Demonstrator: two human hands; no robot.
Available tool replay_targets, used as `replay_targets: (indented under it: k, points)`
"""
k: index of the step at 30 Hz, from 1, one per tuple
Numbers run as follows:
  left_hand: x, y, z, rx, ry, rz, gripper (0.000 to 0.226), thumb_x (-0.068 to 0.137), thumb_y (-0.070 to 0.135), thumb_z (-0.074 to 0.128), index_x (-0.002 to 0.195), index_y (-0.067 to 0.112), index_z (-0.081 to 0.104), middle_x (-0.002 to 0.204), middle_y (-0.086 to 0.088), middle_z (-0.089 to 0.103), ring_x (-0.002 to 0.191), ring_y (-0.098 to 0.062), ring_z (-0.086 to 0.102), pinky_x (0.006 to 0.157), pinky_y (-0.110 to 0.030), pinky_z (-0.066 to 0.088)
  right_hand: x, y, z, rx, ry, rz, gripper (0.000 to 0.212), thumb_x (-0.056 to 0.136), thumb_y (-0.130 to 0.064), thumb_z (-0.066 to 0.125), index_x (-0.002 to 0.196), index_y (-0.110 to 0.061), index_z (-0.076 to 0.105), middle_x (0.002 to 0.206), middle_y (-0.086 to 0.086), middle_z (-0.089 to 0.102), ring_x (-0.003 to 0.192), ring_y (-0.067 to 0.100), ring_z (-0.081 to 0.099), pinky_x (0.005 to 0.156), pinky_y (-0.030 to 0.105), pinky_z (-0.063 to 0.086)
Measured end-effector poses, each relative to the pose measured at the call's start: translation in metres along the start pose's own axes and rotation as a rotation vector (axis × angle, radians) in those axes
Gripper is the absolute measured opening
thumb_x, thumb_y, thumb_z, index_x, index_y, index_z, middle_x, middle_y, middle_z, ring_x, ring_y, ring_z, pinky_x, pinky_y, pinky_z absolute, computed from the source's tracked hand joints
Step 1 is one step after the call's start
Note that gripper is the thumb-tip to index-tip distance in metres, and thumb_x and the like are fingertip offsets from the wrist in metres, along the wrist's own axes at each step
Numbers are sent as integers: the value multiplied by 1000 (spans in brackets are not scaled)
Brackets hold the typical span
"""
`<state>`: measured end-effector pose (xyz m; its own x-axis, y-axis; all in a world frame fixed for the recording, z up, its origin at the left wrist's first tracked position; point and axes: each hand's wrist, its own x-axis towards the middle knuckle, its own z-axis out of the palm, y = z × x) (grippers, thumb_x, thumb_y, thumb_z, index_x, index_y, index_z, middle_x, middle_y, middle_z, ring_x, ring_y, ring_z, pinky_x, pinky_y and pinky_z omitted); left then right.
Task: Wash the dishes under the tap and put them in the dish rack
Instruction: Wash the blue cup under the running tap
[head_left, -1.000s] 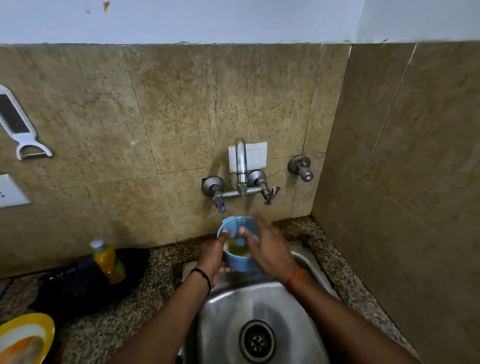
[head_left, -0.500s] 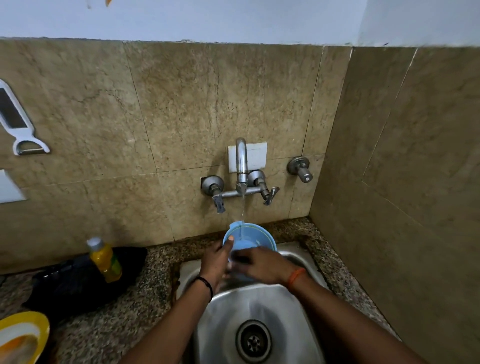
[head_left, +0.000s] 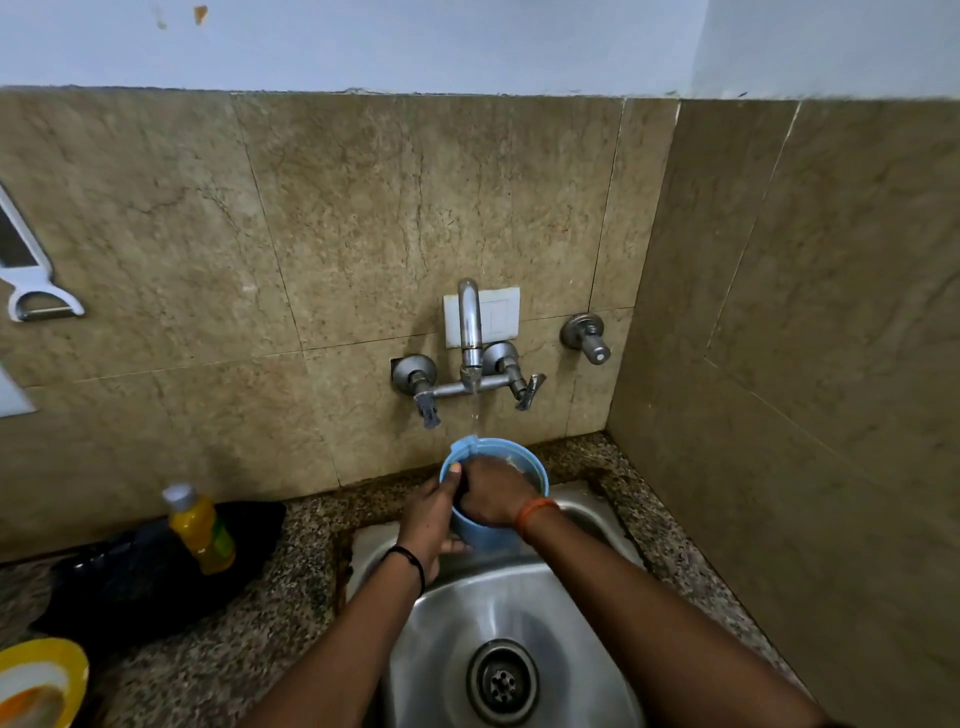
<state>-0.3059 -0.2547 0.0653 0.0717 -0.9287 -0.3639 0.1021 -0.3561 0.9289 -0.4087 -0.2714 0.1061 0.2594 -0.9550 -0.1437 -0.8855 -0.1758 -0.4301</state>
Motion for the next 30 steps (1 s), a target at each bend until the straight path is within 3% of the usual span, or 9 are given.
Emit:
replay_targets:
  k: [4,6,9,11,13,18,22,27,30]
  points:
    - [5,2,-15,-4,12,24,27,88,48,59,97,24,68,89,-4,72,80,-27,69,55,-35,56,1,0,-1,-13,-259,-8,31,92,-15,48,117,-2,62,124,20,62,115,35,58,93,35,44]
    - [2,-2,-14,-8,-24,26,25,86,51,60,92,28,68,91,-4,72,80,-27,70,54,-36,57,0,3,-3,-146,-117,15,36,95,-23,48,122,-3,60,128,19,61,120,34,55,101,36,40]
    - [0,-3,-6,-33,13,15,24,89,49,57,91,27,66,93,-6,72,84,-31,70,60,-43,60,3,-6,2,-121,59,-56,32,92,-25,46,105,-4,66,111,19,68,104,34,63,84,36,47]
    - [-1,-1,-11,-50,38,12,26,90,49,56,94,25,67,91,-5,72,82,-29,69,54,-38,58,6,-6,6,-36,-135,-73,30,92,-18,44,108,-4,65,115,19,67,105,33,62,80,33,44]
    - [-2,-2,-18,-24,19,25,27,88,50,58,97,26,68,90,-4,72,78,-25,70,48,-31,54,6,1,1,-93,-304,-33,32,95,-15,43,117,-1,62,125,19,62,113,32,58,91,34,43]
    - [-5,-3,-4,25,-14,63,21,87,50,59,92,32,68,100,-5,71,90,-29,69,64,-44,60,5,6,6,-183,38,-26,36,94,-25,47,121,-4,56,126,19,60,116,34,56,97,40,43]
    - [-4,-3,-19,36,-12,71,22,87,52,59,91,33,69,94,-2,73,82,-25,71,52,-31,55,1,17,1,-12,-106,-140,35,89,-6,49,122,-7,62,127,14,63,117,28,57,99,34,44]
    - [-2,1,-20,31,-11,63,24,87,50,60,89,28,70,80,2,74,70,-19,71,50,-29,55,-1,17,4,-191,69,-56,32,89,-11,53,119,-2,60,125,18,63,116,30,59,97,34,44]
    - [0,4,-25,-9,4,48,24,89,47,59,89,25,68,81,2,72,70,-17,68,49,-28,54,6,15,0,205,76,59,27,88,-5,54,111,-2,66,109,17,69,97,29,66,90,36,50]
